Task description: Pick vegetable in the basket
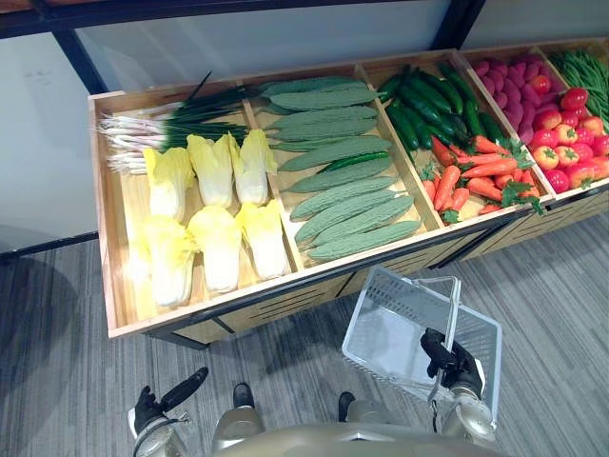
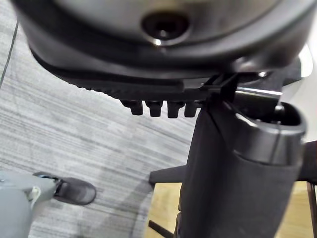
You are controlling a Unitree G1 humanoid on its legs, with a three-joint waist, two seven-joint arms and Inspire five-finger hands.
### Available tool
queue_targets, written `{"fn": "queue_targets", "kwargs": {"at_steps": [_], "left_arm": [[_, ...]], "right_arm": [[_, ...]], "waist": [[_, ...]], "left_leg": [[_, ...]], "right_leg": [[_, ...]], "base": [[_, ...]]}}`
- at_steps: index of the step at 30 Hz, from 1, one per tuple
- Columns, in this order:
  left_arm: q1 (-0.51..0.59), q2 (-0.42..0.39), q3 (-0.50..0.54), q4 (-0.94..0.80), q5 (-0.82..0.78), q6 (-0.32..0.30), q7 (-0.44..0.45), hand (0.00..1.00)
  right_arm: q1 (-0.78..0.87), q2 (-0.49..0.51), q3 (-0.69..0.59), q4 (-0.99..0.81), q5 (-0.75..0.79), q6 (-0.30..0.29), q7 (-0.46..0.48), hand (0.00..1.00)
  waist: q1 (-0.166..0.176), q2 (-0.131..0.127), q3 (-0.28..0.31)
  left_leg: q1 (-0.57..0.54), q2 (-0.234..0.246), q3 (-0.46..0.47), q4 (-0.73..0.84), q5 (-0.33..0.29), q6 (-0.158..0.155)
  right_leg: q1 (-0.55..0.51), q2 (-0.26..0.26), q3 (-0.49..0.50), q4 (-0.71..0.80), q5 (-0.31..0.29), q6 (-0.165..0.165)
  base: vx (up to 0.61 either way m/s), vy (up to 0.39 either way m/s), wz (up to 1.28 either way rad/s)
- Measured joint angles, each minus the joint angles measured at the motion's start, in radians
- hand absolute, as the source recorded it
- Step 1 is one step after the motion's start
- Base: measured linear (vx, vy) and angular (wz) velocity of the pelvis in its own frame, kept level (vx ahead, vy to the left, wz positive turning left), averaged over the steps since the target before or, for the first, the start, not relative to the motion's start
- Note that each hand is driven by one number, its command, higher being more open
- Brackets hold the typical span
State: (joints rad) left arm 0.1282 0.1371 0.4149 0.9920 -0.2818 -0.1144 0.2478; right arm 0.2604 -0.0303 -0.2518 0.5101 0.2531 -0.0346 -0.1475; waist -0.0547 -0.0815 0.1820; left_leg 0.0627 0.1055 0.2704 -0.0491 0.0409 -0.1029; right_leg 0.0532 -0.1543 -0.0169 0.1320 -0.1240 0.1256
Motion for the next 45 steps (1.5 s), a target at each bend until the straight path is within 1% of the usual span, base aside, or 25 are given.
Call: {"fn": "queue_targets", "kwargs": {"at_steps": [3, 6, 7, 10, 12, 13, 14, 15, 16, 18, 19, 20, 21, 22, 23, 24, 26, 28, 30, 34, 37, 39, 42, 44, 45], "left_arm": [[0.000, -0.002, 0.009, 0.000, -0.001, -0.001, 0.009, 1.00], [-0.005, -0.005, 0.033, -0.003, -0.064, -0.017, 0.016, 1.00], [-0.007, -0.006, 0.054, -0.011, -0.092, -0.018, 0.033, 1.00], [-0.007, -0.008, 0.159, -0.047, -0.158, -0.032, 0.080, 1.00], [-0.006, -0.009, 0.295, -0.127, -0.210, -0.051, 0.146, 1.00], [-0.006, -0.008, 0.325, -0.153, -0.225, -0.059, 0.163, 1.00], [-0.006, -0.003, 0.384, -0.217, -0.227, -0.064, 0.194, 1.00], [-0.004, 0.008, 0.433, -0.286, -0.227, -0.071, 0.225, 1.00], [-0.002, 0.017, 0.450, -0.320, -0.225, -0.077, 0.244, 1.00], [-0.001, 0.062, 0.491, -0.438, -0.213, -0.090, 0.312, 1.00], [0.001, 0.086, 0.507, -0.483, -0.209, -0.095, 0.340, 1.00], [0.000, 0.118, 0.524, -0.538, -0.173, -0.109, 0.382, 1.00], [-0.001, 0.151, 0.534, -0.602, -0.171, -0.128, 0.407, 1.00], [-0.002, 0.168, 0.537, -0.633, -0.162, -0.132, 0.419, 1.00], [-0.001, 0.196, 0.542, -0.674, -0.139, -0.143, 0.437, 1.00], [-0.001, 0.230, 0.550, -0.741, -0.125, -0.170, 0.460, 1.00], [-0.004, 0.253, 0.549, -0.820, -0.094, -0.188, 0.475, 1.00], [-0.019, 0.262, 0.529, -0.879, -0.060, -0.196, 0.467, 1.00], [-0.041, 0.274, 0.490, -0.892, -0.060, -0.202, 0.450, 1.00], [-0.095, 0.297, 0.361, -0.887, -0.071, -0.208, 0.341, 1.00], [-0.120, 0.351, 0.272, -0.867, -0.116, -0.208, 0.256, 1.00], [-0.135, 0.397, 0.226, -0.845, -0.157, -0.208, 0.177, 1.00], [-0.138, 0.403, 0.182, -0.839, -0.188, -0.208, 0.116, 1.00], [-0.142, 0.403, 0.150, -0.839, -0.188, -0.206, 0.098, 1.00], [-0.153, 0.403, 0.111, -0.836, -0.188, -0.203, 0.082, 1.00]], "right_arm": [[0.001, 0.000, -0.002, 0.036, -0.002, 0.001, -0.011, 0.00], [-0.003, 0.000, -0.005, 0.068, -0.002, 0.001, -0.018, 0.00], [-0.004, 0.000, -0.011, 0.079, -0.002, 0.001, -0.023, 0.00], [-0.006, 0.001, -0.039, 0.086, -0.002, 0.001, -0.041, 0.00], [-0.008, 0.001, -0.081, 0.087, -0.002, 0.000, -0.063, 0.00], [-0.011, 0.001, -0.093, 0.087, -0.002, 0.000, -0.068, 0.00], [-0.012, 0.001, -0.110, 0.087, -0.001, 0.000, -0.080, 0.00], [-0.009, 0.000, -0.124, 0.091, -0.001, 0.000, -0.089, 0.00], [-0.009, -0.001, -0.131, 0.097, -0.001, -0.001, -0.093, 0.00], [-0.009, -0.006, -0.132, 0.113, -0.001, -0.001, -0.104, 0.00], [-0.009, -0.006, -0.131, 0.114, -0.001, -0.001, -0.104, 0.00], [-0.006, -0.006, -0.128, 0.115, -0.001, -0.001, -0.103, 0.00], [-0.005, -0.006, -0.128, 0.115, -0.001, -0.001, -0.102, 0.00], [-0.003, -0.006, -0.128, 0.115, -0.002, -0.001, -0.101, 0.00], [-0.002, -0.006, -0.128, 0.115, -0.002, -0.001, -0.101, 0.00], [-0.002, -0.006, -0.129, 0.115, -0.002, -0.001, -0.100, 0.00], [-0.002, -0.006, -0.129, 0.115, -0.002, -0.001, -0.098, 0.00], [-0.005, -0.007, -0.129, 0.113, -0.002, -0.001, -0.094, 0.00], [-0.005, -0.007, -0.129, 0.110, -0.001, -0.001, -0.085, 0.00], [-0.007, -0.007, -0.128, 0.094, -0.002, -0.001, -0.054, 0.00], [-0.005, -0.007, -0.128, 0.064, -0.002, 0.000, -0.044, 0.00], [-0.005, -0.011, -0.128, 0.057, -0.002, 0.000, -0.032, 0.00], [0.000, -0.011, -0.126, 0.023, -0.005, 0.002, -0.022, 0.00], [0.001, -0.015, -0.126, 0.023, -0.006, 0.002, -0.018, 0.00], [0.001, -0.019, -0.126, 0.023, -0.006, 0.002, -0.018, 0.00]], "waist": [[-0.001, 0.008, -0.009], [-0.003, 0.010, -0.010], [-0.002, 0.009, -0.011], [0.002, 0.008, -0.012], [0.010, 0.010, -0.011], [0.012, 0.012, -0.012], [0.014, 0.016, -0.012], [0.021, 0.019, -0.012], [0.023, 0.020, -0.013], [0.030, 0.023, -0.014], [0.033, 0.021, -0.020], [0.038, 0.026, -0.031], [0.048, 0.018, -0.041], [0.052, 0.019, -0.042], [0.053, 0.016, -0.046], [0.053, 0.009, -0.051], [0.052, 0.003, -0.063], [0.051, 0.005, -0.070], [0.051, 0.008, -0.071], [0.049, 0.013, -0.073], [0.048, 0.015, -0.072], [0.041, 0.017, -0.073], [0.025, 0.026, -0.074], [0.023, 0.029, -0.074], [0.023, 0.033, -0.074]], "left_leg": [[0.020, -0.004, 0.007, -0.034, 0.012, 0.001], [0.018, 0.001, 0.010, -0.035, 0.015, 0.003], [0.018, 0.001, 0.009, -0.035, 0.017, 0.004], [0.014, -0.003, 0.004, -0.040, 0.025, 0.008], [0.007, -0.008, -0.003, -0.041, 0.030, 0.012], [0.002, -0.009, -0.007, -0.041, 0.033, 0.013], [-0.008, -0.010, -0.020, -0.041, 0.038, 0.011], [-0.013, -0.009, -0.030, -0.041, 0.039, 0.009], [-0.016, -0.009, -0.034, -0.041, 0.040, 0.010], [-0.023, -0.008, -0.049, -0.041, 0.044, 0.012], [-0.027, -0.008, -0.050, -0.041, 0.047, 0.008], [-0.040, -0.009, -0.052, -0.041, 0.047, 0.007], [-0.045, -0.010, -0.051, -0.041, 0.049, 0.005], [-0.046, -0.010, -0.051, -0.041, 0.050, 0.003], [-0.048, -0.011, -0.052, -0.041, 0.049, 0.003], [-0.047, -0.012, -0.052, -0.040, 0.048, 0.003], [-0.047, -0.012, -0.051, -0.040, 0.052, 0.007], [-0.041, -0.012, -0.046, -0.037, 0.051, 0.007], [-0.039, -0.011, -0.047, -0.037, 0.051, 0.007], [-0.037, -0.007, -0.045, -0.040, 0.051, 0.006], [-0.038, -0.007, -0.040, -0.040, 0.051, 0.006], [-0.038, -0.007, -0.035, -0.040, 0.051, 0.007], [-0.038, -0.007, -0.032, -0.040, 0.053, 0.008], [-0.038, -0.007, -0.030, -0.039, 0.053, 0.008], [-0.038, -0.007, -0.028, -0.037, 0.053, 0.008]], "right_leg": [[0.002, 0.006, -0.001, -0.002, 0.009, 0.001], [0.000, 0.012, -0.002, -0.013, 0.030, 0.000], [0.000, 0.012, -0.004, -0.013, 0.033, -0.002], [-0.001, 0.008, -0.006, -0.016, 0.036, -0.002], [0.000, 0.000, -0.017, -0.035, 0.032, -0.005], [-0.001, 0.000, -0.022, -0.038, 0.032, -0.005], [-0.003, 0.000, -0.036, -0.039, 0.032, -0.005], [-0.003, 0.002, -0.045, -0.040, 0.024, -0.015], [-0.003, 0.002, -0.051, -0.041, 0.024, -0.015], [-0.001, 0.003, -0.063, -0.041, 0.023, -0.014], [-0.003, 0.004, -0.062, -0.043, 0.022, -0.011], [-0.012, 0.004, -0.062, -0.047, 0.022, -0.011], [-0.018, 0.004, -0.059, -0.047, 0.024, -0.014], [-0.019, 0.004, -0.059, -0.048, 0.025, -0.016], [-0.019, 0.003, -0.059, -0.048, 0.026, -0.016], [-0.018, 0.003, -0.057, -0.049, 0.027, -0.015], [-0.016, 0.004, -0.055, -0.050, 0.034, -0.007], [-0.007, 0.005, -0.048, -0.050, 0.036, -0.010], [-0.004, 0.006, -0.047, -0.051, 0.036, -0.010], [-0.005, 0.010, -0.041, -0.049, 0.037, -0.011], [-0.011, 0.011, -0.033, -0.046, 0.037, -0.011], [-0.016, 0.011, -0.028, -0.042, 0.037, -0.011], [-0.019, 0.010, -0.024, -0.040, 0.037, -0.011], [-0.020, 0.011, -0.022, -0.040, 0.037, -0.011], [-0.021, 0.011, -0.019, -0.040, 0.037, -0.011]], "base": [[0.03, 0.011, -0.06], [-0.01, 0.015, -0.05], [-0.05, 0.009, 0.02], [-0.08, 0.010, 0.04], [-0.12, 0.001, 0.07], [-0.11, -0.007, 0.17], [-0.12, -0.006, 0.26], [-0.11, -0.006, 0.27], [-0.09, -0.009, 0.26], [-0.06, -0.007, 0.19], [-0.03, 0.002, 0.09], [0.00, 0.000, 0.00], [0.00, 0.000, 0.00], [0.00, 0.000, 0.00], [0.05, 0.004, 0.02], [0.06, 0.001, 0.02], [0.07, -0.005, -0.03], [0.09, -0.003, -0.06], [0.03, -0.001, -0.01], [-0.02, 0.002, -0.02], [-0.03, 0.009, -0.05], [-0.02, 0.011, -0.06], [0.00, 0.010, -0.05], [0.01, 0.002, -0.03], [0.00, 0.000, 0.00]]}}
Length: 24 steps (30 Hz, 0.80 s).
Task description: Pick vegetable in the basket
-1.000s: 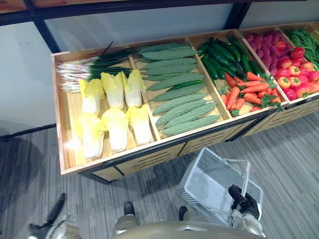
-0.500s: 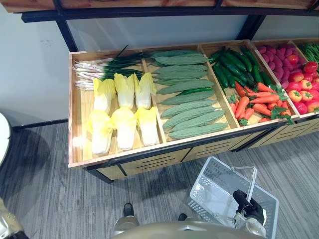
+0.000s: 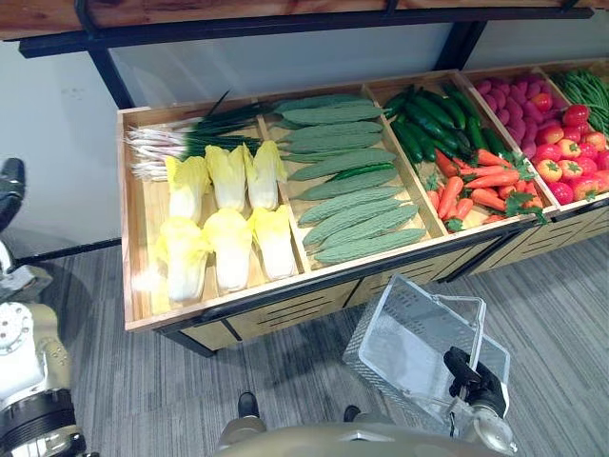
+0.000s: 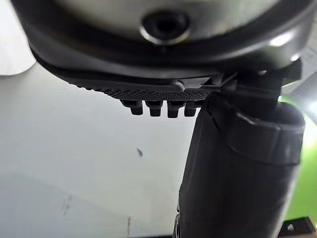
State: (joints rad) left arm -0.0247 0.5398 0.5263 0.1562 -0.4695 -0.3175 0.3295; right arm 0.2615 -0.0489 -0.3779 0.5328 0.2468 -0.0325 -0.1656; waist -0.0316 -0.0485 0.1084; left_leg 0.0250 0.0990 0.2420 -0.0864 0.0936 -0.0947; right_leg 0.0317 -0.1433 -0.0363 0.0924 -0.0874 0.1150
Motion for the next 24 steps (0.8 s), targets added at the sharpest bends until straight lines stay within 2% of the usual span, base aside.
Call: {"fn": "queue_targets", "kwargs": {"at_steps": [5, 8, 12, 24], "left_arm": [[-0.018, -0.004, -0.095, 0.003, 0.005, 0.018, -0.042, 1.00], [-0.021, -0.023, -0.134, 0.003, 0.006, 0.022, -0.057, 1.00], [-0.047, -0.036, -0.172, 0.037, 0.008, 0.041, -0.073, 1.00], [-0.049, -0.173, -0.262, 0.116, 0.050, 0.094, -0.089, 1.00]], "right_arm": [[0.001, -0.002, 0.001, -0.020, -0.007, 0.005, 0.002, 0.00], [0.005, -0.003, 0.000, -0.038, -0.007, 0.005, 0.001, 0.00], [0.010, -0.007, 0.000, -0.051, -0.008, 0.005, 0.001, 0.00], [0.006, -0.008, 0.016, -0.059, -0.043, 0.005, 0.003, 0.00]], "waist": [[-0.004, 0.011, 0.003], [-0.023, 0.015, 0.005], [-0.028, 0.019, 0.008], [-0.031, 0.023, 0.014]], "left_leg": [[-0.002, 0.000, 0.011, 0.000, 0.001, 0.001], [-0.002, 0.000, 0.011, 0.000, 0.001, 0.002], [-0.002, 0.000, 0.013, -0.002, 0.001, 0.002], [-0.004, 0.000, 0.031, -0.002, 0.002, 0.002]], "right_leg": [[-0.015, 0.000, 0.013, 0.010, 0.000, 0.000], [-0.015, 0.000, 0.014, 0.012, 0.000, 0.000], [-0.017, 0.000, 0.017, 0.013, 0.000, 0.000], [-0.030, 0.001, 0.034, 0.014, 0.005, 0.000]], "base": [[-0.01, 0.008, -0.07], [-0.01, 0.003, -0.01], [0.00, 0.000, 0.00], [0.00, 0.005, -0.03]]}}
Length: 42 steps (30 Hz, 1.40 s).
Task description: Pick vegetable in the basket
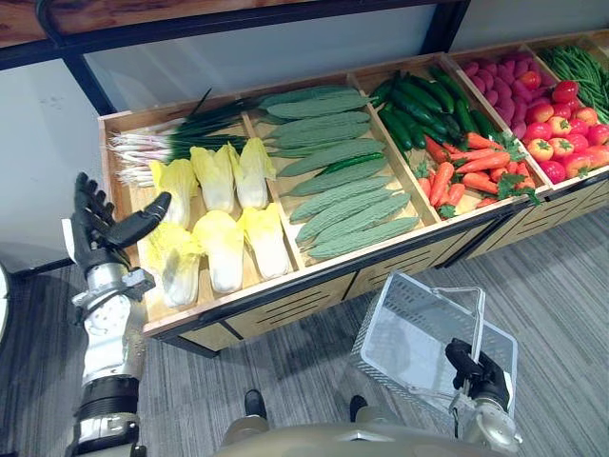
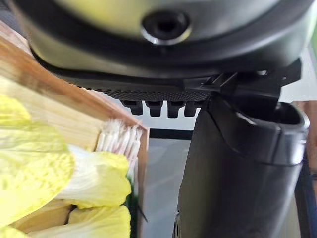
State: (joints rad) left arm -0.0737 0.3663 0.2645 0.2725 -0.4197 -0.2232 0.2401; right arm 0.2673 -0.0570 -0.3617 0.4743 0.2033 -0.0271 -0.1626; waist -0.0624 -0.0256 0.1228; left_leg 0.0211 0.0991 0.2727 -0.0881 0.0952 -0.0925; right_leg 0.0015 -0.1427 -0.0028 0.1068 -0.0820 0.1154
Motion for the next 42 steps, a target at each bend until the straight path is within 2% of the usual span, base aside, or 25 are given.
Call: {"fn": "queue_targets", "kwargs": {"at_steps": [15, 24, 32, 40, 42], "left_arm": [[0.004, -0.017, -0.003, 0.100, 0.042, 0.015, 0.021, 1.00], [0.046, -0.073, -0.003, 0.133, 0.073, 0.033, 0.020, 1.00], [0.047, -0.082, -0.015, 0.219, 0.073, 0.045, 0.008, 1.00], [0.046, -0.085, -0.019, 0.243, 0.074, 0.021, -0.002, 1.00], [0.043, -0.087, -0.020, 0.264, 0.073, 0.000, -0.002, 1.00]], "right_arm": [[-0.012, 0.000, 0.021, 0.000, -0.003, 0.000, -0.020, 0.00], [-0.009, 0.013, 0.039, 0.001, -0.004, 0.000, -0.020, 0.00], [-0.010, 0.026, 0.051, 0.002, -0.026, 0.000, -0.020, 0.00], [-0.015, 0.025, 0.060, 0.013, -0.035, 0.000, -0.021, 0.00], [-0.021, 0.025, 0.060, 0.027, -0.035, 0.000, -0.023, 0.00]], "waist": [[0.002, 0.001, 0.051], [0.003, 0.001, 0.054], [0.004, -0.001, 0.063], [0.005, 0.005, 0.076], [0.005, 0.005, 0.076]], "left_leg": [[0.007, 0.000, -0.009, -0.001, 0.000, 0.001], [0.006, 0.000, -0.008, -0.001, -0.001, 0.000], [0.006, 0.000, -0.006, -0.001, -0.002, 0.000], [0.007, 0.000, -0.002, -0.001, -0.004, 0.000], [0.007, 0.000, -0.001, -0.002, -0.004, 0.000]], "right_leg": [[0.016, -0.001, -0.018, -0.025, 0.007, 0.002], [0.020, -0.001, -0.020, -0.036, 0.011, 0.004], [0.021, -0.001, -0.019, -0.039, 0.012, 0.004], [0.021, -0.001, -0.016, -0.042, 0.013, 0.005], [0.021, -0.001, -0.016, -0.043, 0.014, 0.005]], "base": [[0.00, 0.002, 0.01], [0.00, 0.000, 0.00], [0.00, 0.000, 0.00], [0.00, 0.000, 0.00], [0.00, 0.000, 0.00]]}}
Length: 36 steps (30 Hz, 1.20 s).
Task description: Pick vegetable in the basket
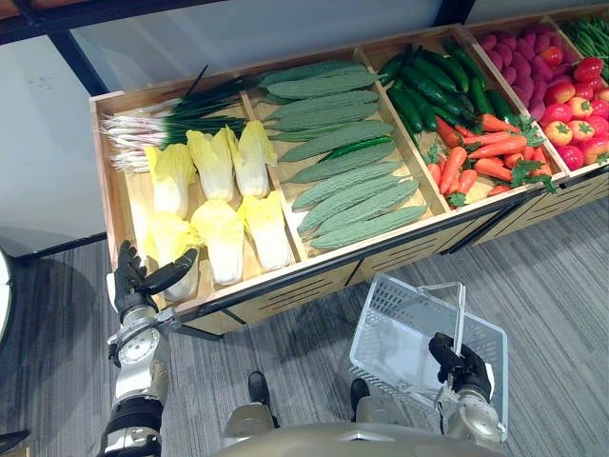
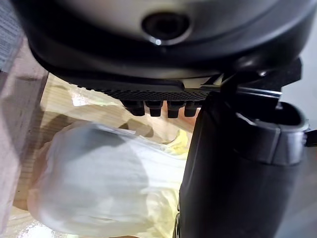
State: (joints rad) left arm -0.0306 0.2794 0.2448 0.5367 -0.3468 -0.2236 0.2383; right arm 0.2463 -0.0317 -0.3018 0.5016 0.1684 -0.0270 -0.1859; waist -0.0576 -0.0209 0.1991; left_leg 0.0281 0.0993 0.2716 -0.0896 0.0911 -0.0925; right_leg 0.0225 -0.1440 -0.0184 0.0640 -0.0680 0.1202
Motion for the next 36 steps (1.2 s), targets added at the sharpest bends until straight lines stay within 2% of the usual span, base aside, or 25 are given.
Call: {"fn": "queue_targets", "kwargs": {"at_steps": [5, 6, 10, 12, 18, 26, 34, 36], "left_arm": [[-0.006, -0.005, 0.002, 0.049, 0.004, -0.020, -0.002, 1.00], [-0.012, -0.004, 0.004, 0.069, 0.009, -0.020, -0.011, 0.00], [-0.032, 0.015, 0.011, 0.143, 0.044, -0.020, -0.032, 0.00], [-0.060, 0.028, 0.048, 0.205, 0.033, -0.020, -0.051, 0.00], [-0.061, 0.043, 0.044, 0.237, -0.003, -0.019, -0.108, 0.00], [-0.062, 0.063, 0.035, 0.273, -0.059, -0.017, -0.136, 0.00], [-0.063, 0.068, 0.039, 0.280, -0.170, -0.017, -0.129, 0.00], [-0.081, 0.062, 0.047, 0.278, -0.215, -0.018, -0.101, 0.00]], "right_arm": [[-0.003, 0.000, 0.000, 0.007, 0.000, 0.000, 0.000, 0.00], [-0.007, 0.000, 0.000, 0.012, 0.000, 0.000, 0.000, 0.00], [-0.029, -0.003, 0.000, 0.028, 0.000, 0.000, 0.000, 0.00], [-0.048, -0.005, 0.000, 0.046, 0.000, 0.011, 0.002, 0.00], [-0.057, -0.012, 0.000, 0.054, -0.001, 0.041, 0.009, 0.00], [-0.076, -0.044, 0.000, 0.075, -0.002, 0.043, 0.011, 0.00], [-0.074, -0.048, 0.000, 0.076, -0.002, 0.044, 0.008, 0.00], [-0.073, -0.048, -0.001, 0.076, -0.002, 0.044, 0.002, 0.00]], "waist": [[0.000, 0.003, 0.001], [0.002, 0.001, 0.002], [0.001, 0.012, 0.002], [0.003, 0.014, 0.003], [0.003, 0.018, 0.003], [0.001, 0.028, 0.004], [-0.001, 0.031, 0.004], [0.001, 0.032, 0.004]], "left_leg": [[0.005, 0.000, 0.005, 0.000, -0.001, 0.000], [0.013, 0.000, 0.007, -0.001, -0.003, -0.001], [0.018, 0.000, 0.017, -0.001, -0.004, -0.001], [0.019, 0.001, 0.024, -0.001, -0.004, -0.001], [0.025, 0.001, 0.029, -0.001, -0.007, -0.004], [0.036, 0.002, 0.039, -0.001, -0.011, -0.005], [0.047, 0.002, 0.047, -0.001, -0.016, -0.007], [0.049, 0.002, 0.047, -0.001, -0.018, -0.004]], "right_leg": [[0.011, 0.000, 0.002, -0.019, 0.012, 0.000], [0.017, 0.000, 0.005, -0.019, 0.012, 0.000], [0.015, 0.001, 0.019, -0.021, 0.012, 0.000], [0.015, 0.001, 0.024, -0.030, 0.016, 0.003], [0.019, 0.002, 0.029, -0.030, 0.017, 0.003], [0.023, 0.003, 0.041, -0.032, 0.016, 0.002], [0.028, 0.004, 0.047, -0.031, 0.017, 0.002], [0.031, 0.003, 0.047, -0.031, 0.015, 0.000]], "base": [[-0.01, 0.005, -0.02], [-0.02, 0.014, -0.07], [-0.03, 0.012, -0.08], [-0.03, 0.009, -0.08], [0.00, 0.002, -0.02], [0.00, 0.002, -0.04], [0.00, 0.002, -0.02], [0.00, 0.000, 0.00]]}}
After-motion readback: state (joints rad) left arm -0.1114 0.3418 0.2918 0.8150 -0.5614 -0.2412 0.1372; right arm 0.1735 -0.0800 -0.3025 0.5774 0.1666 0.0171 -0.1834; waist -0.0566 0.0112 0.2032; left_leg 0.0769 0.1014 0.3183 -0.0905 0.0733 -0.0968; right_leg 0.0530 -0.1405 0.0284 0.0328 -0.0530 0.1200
